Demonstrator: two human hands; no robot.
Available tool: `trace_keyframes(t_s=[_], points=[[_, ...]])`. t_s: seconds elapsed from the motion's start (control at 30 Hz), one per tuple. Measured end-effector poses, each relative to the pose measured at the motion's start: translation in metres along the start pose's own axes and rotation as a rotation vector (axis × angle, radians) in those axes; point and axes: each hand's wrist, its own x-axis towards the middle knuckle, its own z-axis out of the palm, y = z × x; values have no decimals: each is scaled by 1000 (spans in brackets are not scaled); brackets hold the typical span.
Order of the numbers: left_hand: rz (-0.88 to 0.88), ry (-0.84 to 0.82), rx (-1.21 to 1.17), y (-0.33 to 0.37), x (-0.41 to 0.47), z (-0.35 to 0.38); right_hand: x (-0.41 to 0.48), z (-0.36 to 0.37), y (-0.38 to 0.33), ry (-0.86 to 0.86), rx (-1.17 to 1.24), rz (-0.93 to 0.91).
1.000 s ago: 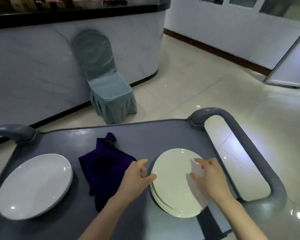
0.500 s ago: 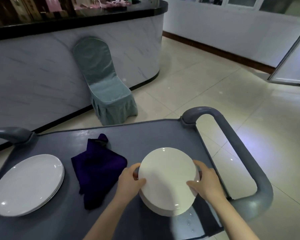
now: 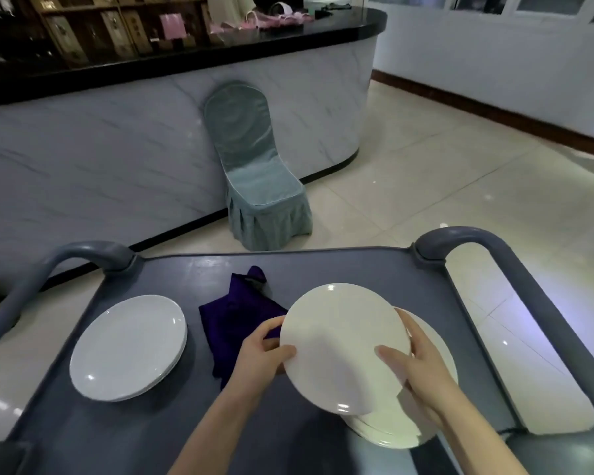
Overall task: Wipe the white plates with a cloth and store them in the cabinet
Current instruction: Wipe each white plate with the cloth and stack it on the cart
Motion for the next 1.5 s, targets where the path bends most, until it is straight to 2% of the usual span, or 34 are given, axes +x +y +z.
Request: trace_keyframes(t_s=[0.2,0.3,0.37,0.5,0.57,0.63,0.7,0.8,0.9,0.97,1.0,1.1,1.17,1.2,1.27,1.37,1.4,1.43,1.5], points=[[8,-14,-57,4,6,-45,14,54,-3,31,125,-41],[47,-52,-56,4,16,-60,19,65,1,83,133,4],[80,-21,-7,1,28,-67,19,67,2,126,158,37],[194,104,357,-11,57,-77,12,62,4,247,180,55],[317,77,574,-19,71,-73,8,58,5,291,183,59],[401,-17,838,-27,85,-66,5,56,6,333,160,68],[351,-93,1073,-36,98,-60,3,57,6,371,138,72],[348,-78,1262,-47,105,-55,-2,62,5,430,129,60],[438,-20,1245,-56,104,-62,-5,67,4,463,127,63],[491,-53,1148,-56,105,-75,-7,70,3,469,107,58],[454,-83,1009,-52,106,-80,-8,71,2,466,93,51],[109,-81,328,-25,100,-100,-7,76,1,466,79,50],[45,-78,-49,-11,93,-114,-3,80,3,451,93,48],[35,-120,-147,-5,87,-120,-1,82,3,440,104,45],[3,-251,-78,-1,75,-131,3,86,2,418,113,35],[-145,-503,313,-12,64,-140,9,88,0,408,77,21],[-128,-545,441,-17,64,-140,10,87,-1,401,62,17],[-64,-513,574,-20,64,-139,12,86,-3,393,48,11],[123,-296,730,-23,70,-134,15,84,-6,373,28,-3]])
